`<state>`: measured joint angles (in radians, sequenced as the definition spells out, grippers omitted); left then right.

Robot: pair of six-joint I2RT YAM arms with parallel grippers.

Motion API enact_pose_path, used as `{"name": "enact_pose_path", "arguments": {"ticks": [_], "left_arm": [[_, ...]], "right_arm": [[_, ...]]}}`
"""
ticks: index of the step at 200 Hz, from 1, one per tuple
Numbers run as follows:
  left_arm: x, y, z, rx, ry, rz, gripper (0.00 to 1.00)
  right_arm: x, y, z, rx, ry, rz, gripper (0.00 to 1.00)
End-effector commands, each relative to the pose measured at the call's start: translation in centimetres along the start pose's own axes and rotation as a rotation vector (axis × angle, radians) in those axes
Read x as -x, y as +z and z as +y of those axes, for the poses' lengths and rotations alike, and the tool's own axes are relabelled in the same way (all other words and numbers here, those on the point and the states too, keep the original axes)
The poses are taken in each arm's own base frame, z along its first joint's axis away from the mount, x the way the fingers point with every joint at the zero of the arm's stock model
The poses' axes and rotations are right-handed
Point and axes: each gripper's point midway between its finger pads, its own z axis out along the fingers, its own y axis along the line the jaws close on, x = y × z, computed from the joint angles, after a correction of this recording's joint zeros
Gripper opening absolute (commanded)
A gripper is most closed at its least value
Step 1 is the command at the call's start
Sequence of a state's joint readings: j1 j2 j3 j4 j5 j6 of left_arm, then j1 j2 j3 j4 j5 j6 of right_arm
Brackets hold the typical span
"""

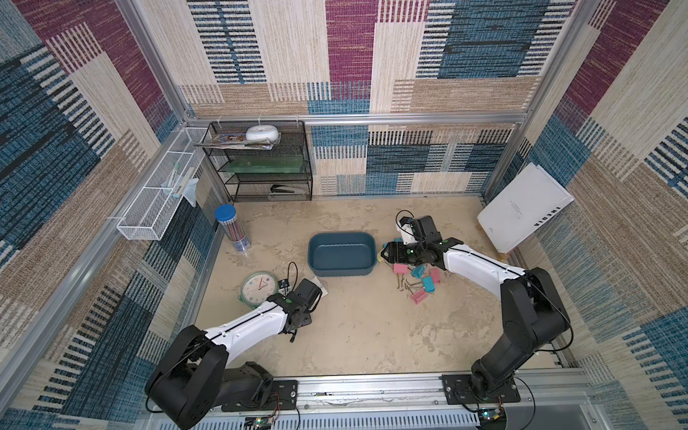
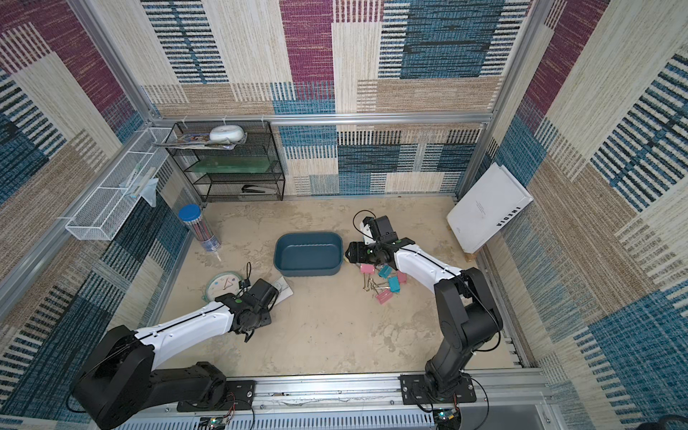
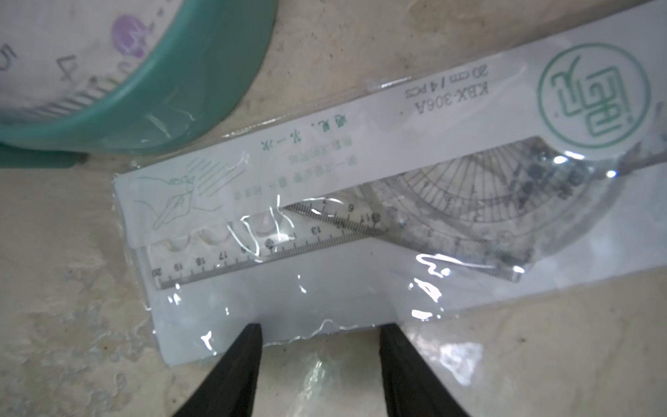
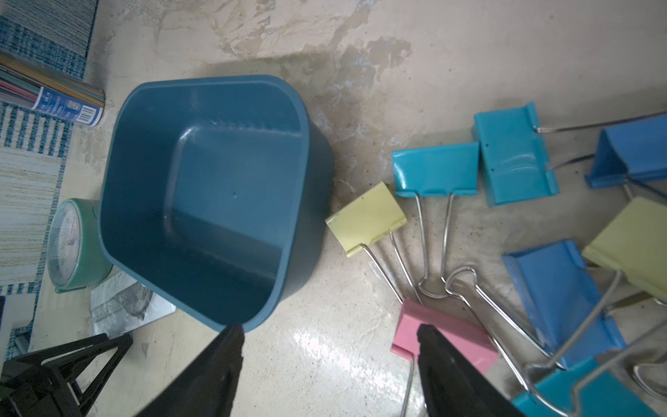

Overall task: Put the binder clips in the storage box
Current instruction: Move the distractor to the center of the board.

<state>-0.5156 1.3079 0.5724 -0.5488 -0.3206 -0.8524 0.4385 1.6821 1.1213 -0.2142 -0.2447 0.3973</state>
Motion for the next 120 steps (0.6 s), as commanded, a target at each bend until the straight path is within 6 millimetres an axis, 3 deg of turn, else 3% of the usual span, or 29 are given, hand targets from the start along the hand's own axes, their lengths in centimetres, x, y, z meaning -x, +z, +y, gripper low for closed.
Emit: {"name": "enact_pose_path", "arguments": {"ticks": [1,48,79,120], "left_arm": [[0.5,0.7,0.2,0.005,0.019,0.036,0.58],[2.2,1.8,1.7,-0.001,-0.135,0.037,0.59],[3.6,2.3,1.4,0.015,-0.131,0.051,0.55],[7.6,-1.4,-0.3,-0.066,-0.124,-0.046,0.65]], "right_arm": [[0.2,0.3,1.0,0.022,-0.024,-0.002,0.80],[-0.7,0.2,1.7,0.035,-0.041,0.006,0.81],[-1.0,0.7,2.7,0.057,-0.054,0.022,0.81],[-0.6,1.8,2.9,0.026,-0.075,0.048,0.82]]}}
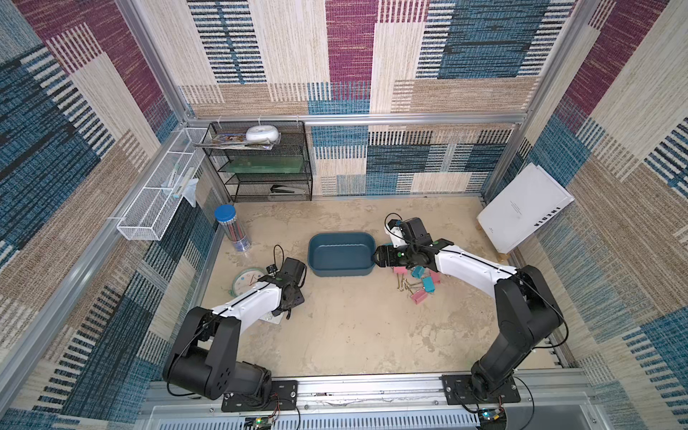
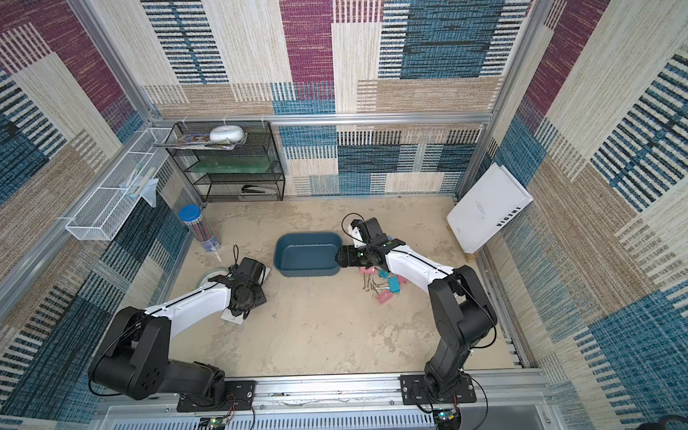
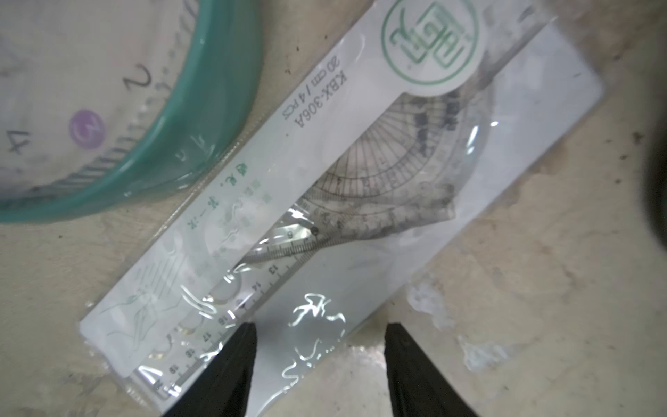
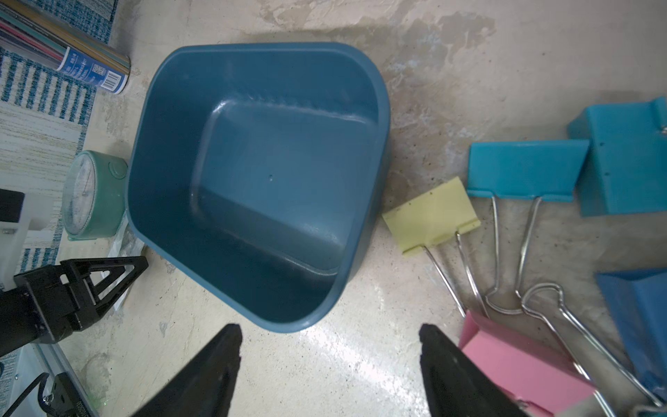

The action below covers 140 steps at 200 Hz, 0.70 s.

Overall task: Put the binder clips in the storage box
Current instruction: Move the distractor to the center of the board, then pick up the storage box at the center of the board.

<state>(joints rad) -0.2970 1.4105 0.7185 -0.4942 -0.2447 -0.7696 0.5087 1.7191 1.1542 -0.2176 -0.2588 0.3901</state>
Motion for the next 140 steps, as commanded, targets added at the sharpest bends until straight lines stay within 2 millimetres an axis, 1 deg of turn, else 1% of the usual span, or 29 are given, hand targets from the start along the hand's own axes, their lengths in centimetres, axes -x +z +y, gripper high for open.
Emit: {"name": "enact_pose_path", "arguments": {"ticks": [1,19,23,35,47,59,75,91,103,125,140], "left_arm": [[1.3,-2.0,-0.5,-0.031,0.024,-0.036,0.65],[3.6,-4.2,-1.0,-0.050,0.039,-0.118,0.69],[4.3,-4.7,-1.5,-0.069,0.047,-0.138,0.70],[5.5,-5.4,-3.5,-0.138,0.098,-0.165,0.74],[6.3,-5.4,-5.8,-0.201,0.162,-0.153,0.74],[6.7,-4.7,-7.8,-0.236,0.216,-0.121,0.74],[6.8,-3.6,-10.8,-0.332,0.279,-0.087,0.74],[7.0,-2.1,-11.6,-0.313,0.304,-0.056,0.73],[7.4,-1.4,-12.1,-0.301,0.313,-0.047,0.74],[7.5,0.0,-13.1,-0.307,0.319,-0.026,0.73],[7.7,1.1,-13.5,-0.291,0.331,-0.017,0.70]], "right_arm": [[0.6,0.5,-0.1,-0.023,-0.018,0.008,0.82],[1.0,1.1,-0.6,-0.054,-0.027,0.023,0.81],[1.2,1.3,-0.6,-0.057,-0.028,0.024,0.81],[1.7,1.9,-0.8,-0.067,-0.034,0.032,0.82],[2.1,2.6,-0.9,-0.072,-0.038,0.044,0.81],[2.4,3.4,-1.2,-0.089,-0.041,0.058,0.81],[2.7,4.4,-1.5,-0.101,-0.048,0.085,0.81],[2.9,5.2,-1.6,-0.099,-0.049,0.094,0.81],[3.0,5.6,-1.9,-0.115,-0.051,0.100,0.81],[3.1,6.3,-2.5,-0.132,-0.051,0.106,0.80],[3.0,6.8,-2.9,-0.145,-0.051,0.110,0.78]]}}
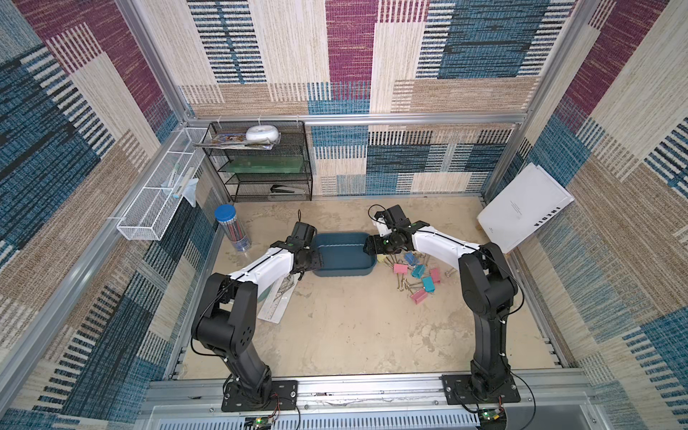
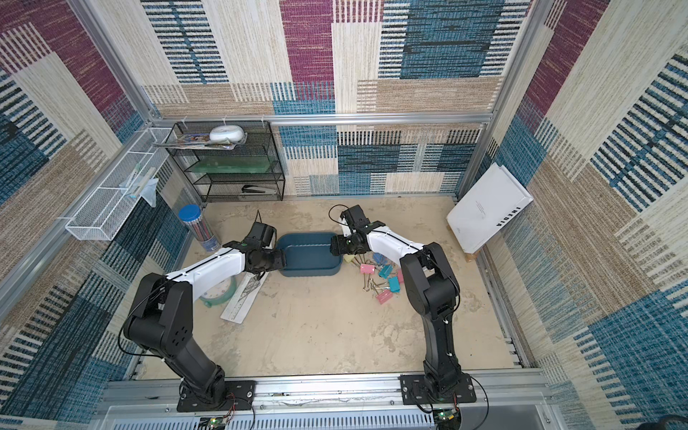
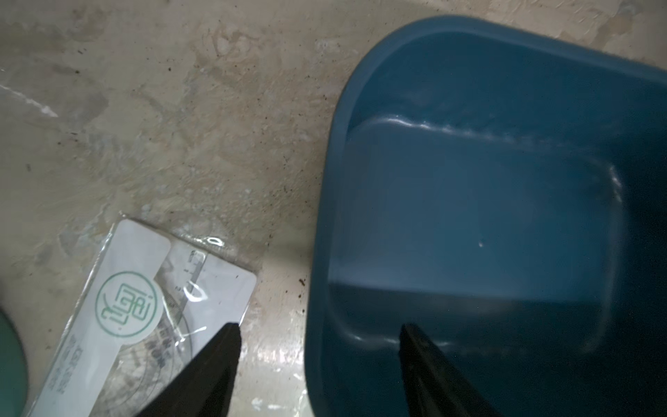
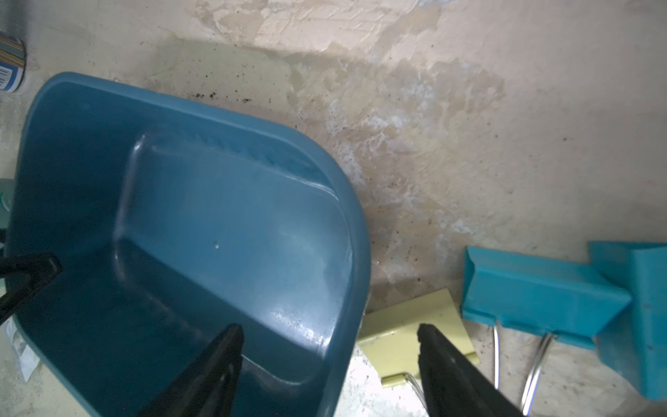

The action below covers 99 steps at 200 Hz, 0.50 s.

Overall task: Put the binder clips in the storage box
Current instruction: Pick up the storage box at the center of the board.

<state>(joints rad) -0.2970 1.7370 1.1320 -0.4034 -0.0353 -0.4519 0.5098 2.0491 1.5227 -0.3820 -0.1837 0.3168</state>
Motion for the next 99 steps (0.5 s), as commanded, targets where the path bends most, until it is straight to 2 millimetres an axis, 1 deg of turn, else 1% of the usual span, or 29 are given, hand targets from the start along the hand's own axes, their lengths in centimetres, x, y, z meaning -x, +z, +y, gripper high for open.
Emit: {"name": "enact_pose_path", "arguments": {"ticks": [1,13,18,33,49,58,67,76,92,99], "left_arm": [[0.5,1.2,-0.8,-0.019,0.041,0.011,0.70],[0.8,1.9,-0.6,-0.001,0.059,0.013,0.59],[0.9,2.2,-0.6,0.003,0.064,0.015,0.57],[1.2,2.8,-1.1,-0.021,0.080,0.009,0.33],[1.4,3.1,-1.7,-0.046,0.087,0.010,0.15],[1.3,3.2,-1.7,-0.047,0.086,0.014,0.14],[1.3,3.0,-1.8,-0.052,0.087,0.011,0.13],[1.3,2.8,-1.8,-0.054,0.089,0.007,0.09],[1.3,2.2,-1.8,-0.061,0.092,-0.002,0.03],[1.2,1.9,-2.0,-0.075,0.091,-0.001,0.02]], "right_arm": [[-0.3,0.6,-0.8,-0.036,-0.007,0.020,0.78],[-0.4,1.1,-0.9,-0.036,-0.009,0.031,0.74],[-0.5,1.3,-1.0,-0.038,-0.007,0.038,0.72],[-0.6,1.6,-1.2,-0.044,-0.008,0.046,0.65],[-0.5,1.6,-1.0,-0.036,-0.008,0.040,0.58],[-0.4,1.4,-0.8,-0.030,-0.008,0.035,0.51],[-0.3,1.1,-0.6,-0.027,-0.011,0.031,0.47],[-0.3,0.7,-0.6,-0.026,-0.012,0.024,0.42],[-0.1,-0.1,-0.3,-0.019,-0.016,0.006,0.38],[0.0,-0.5,-0.2,-0.015,-0.015,-0.002,0.36]]}}
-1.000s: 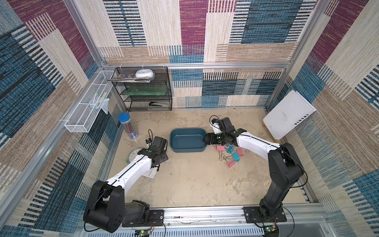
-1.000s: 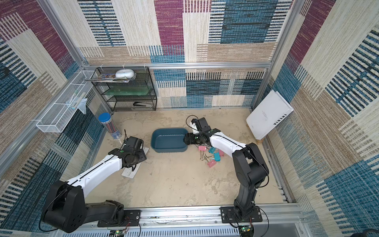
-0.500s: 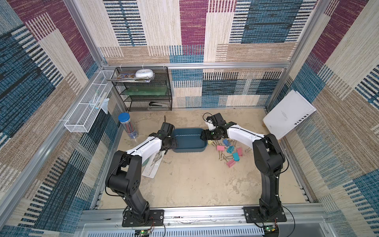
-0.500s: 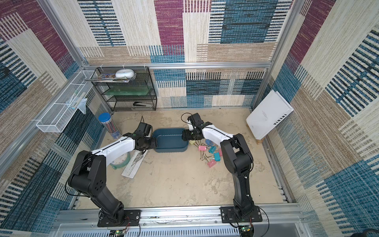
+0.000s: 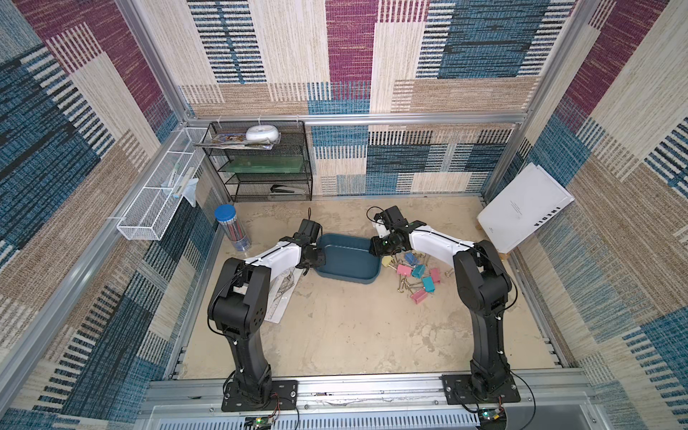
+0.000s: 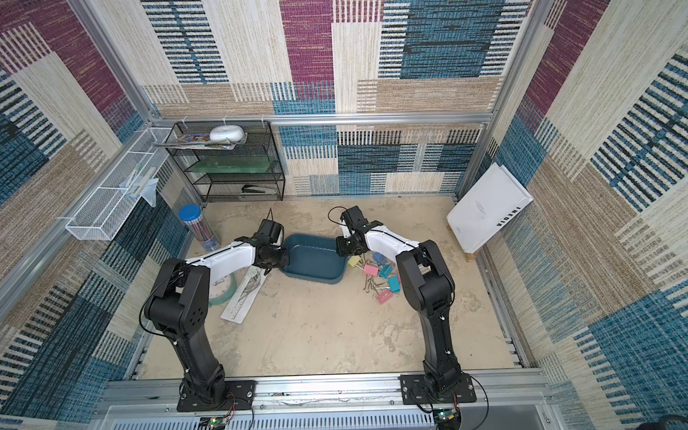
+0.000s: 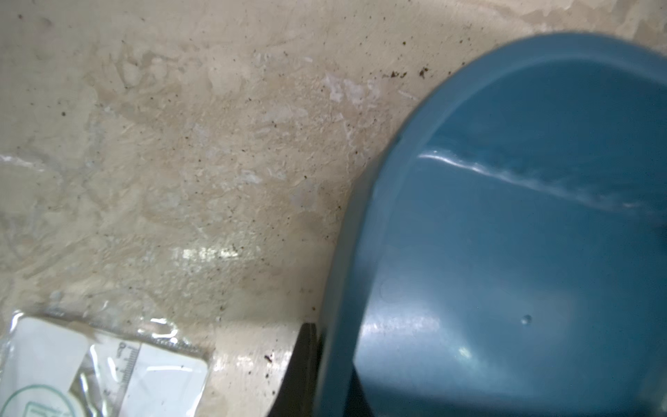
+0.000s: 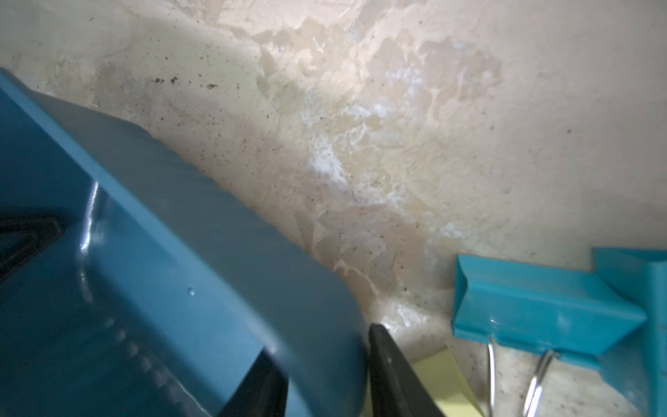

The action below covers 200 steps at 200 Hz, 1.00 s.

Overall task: Put the binder clips in the storage box
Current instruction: Pick up the storage box at the center of the board, then place the storage box at the center of the board.

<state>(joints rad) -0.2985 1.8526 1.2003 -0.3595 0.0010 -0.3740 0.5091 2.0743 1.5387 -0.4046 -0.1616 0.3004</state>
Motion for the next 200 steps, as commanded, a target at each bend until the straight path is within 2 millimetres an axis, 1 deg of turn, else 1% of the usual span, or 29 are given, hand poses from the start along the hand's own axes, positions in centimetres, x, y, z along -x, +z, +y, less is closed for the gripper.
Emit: {"name": "enact_pose_path", "arguments": {"ticks": [1,19,43,64,72,79,85,95,106,126,144,158,169,183,200], "left_arm": [[0.5,-0.9,-0.8,-0.045,0.013,-0.023,0.02],[0.4,-2.1,-1.1,-0.067,0.009,-0.036,0.00],[-0.4,-4.4,-1.5,-0.104,-0.019,-0.052,0.00],[-2.6,-6.9,-2.1,-0.140,-0.050,-0.037,0.00],[-4.1,-7.6,-2.4,-0.148,-0.059,-0.021,0.02],[-5.4,-8.3,-2.6,-0.154,-0.067,-0.014,0.03],[-6.8,-8.7,-2.9,-0.161,-0.067,0.000,0.05],[-8.8,-9.3,-3.3,-0.167,-0.071,0.014,0.09],[-11.3,-9.8,-4.0,-0.186,-0.063,0.040,0.10],[-15.7,-10.2,-3.2,-0.142,-0.091,0.084,0.10],[-18.8,-10.6,-2.9,-0.160,-0.139,0.085,0.11],[-20.3,-10.8,-2.4,-0.160,-0.163,0.069,0.11],[-21.2,-10.9,-2.0,-0.160,-0.183,0.057,0.12],[-22.3,-10.8,-1.9,-0.168,-0.191,0.057,0.15],[-23.3,-10.6,-2.0,-0.169,-0.174,0.072,0.17]], "right_arm": [[0.4,-1.2,0.6,0.016,-0.005,-0.025,0.35],[0.6,-2.2,1.1,0.039,-0.005,-0.042,0.27],[0.6,-3.8,2.0,0.069,-0.006,-0.056,0.24],[0.0,-5.5,2.6,0.093,-0.016,-0.057,0.24],[-0.5,-6.2,2.6,0.094,-0.023,-0.054,0.24],[-1.3,-6.7,2.5,0.092,-0.030,-0.042,0.24],[-2.1,-7.1,2.3,0.088,-0.032,-0.035,0.24],[-3.4,-7.7,2.1,0.081,-0.037,-0.025,0.24],[-5.0,-8.2,1.9,0.088,-0.035,-0.006,0.24],[-8.5,-8.7,1.7,0.108,-0.021,0.027,0.25],[-11.1,-9.1,1.2,0.109,-0.002,0.038,0.26],[-13.0,-9.2,0.6,0.104,0.016,0.045,0.26],[-13.9,-9.1,0.4,0.109,0.028,0.039,0.27],[-14.5,-8.9,0.4,0.120,0.037,0.047,0.28],[-15.3,-8.6,0.3,0.121,0.045,0.069,0.28]]}}
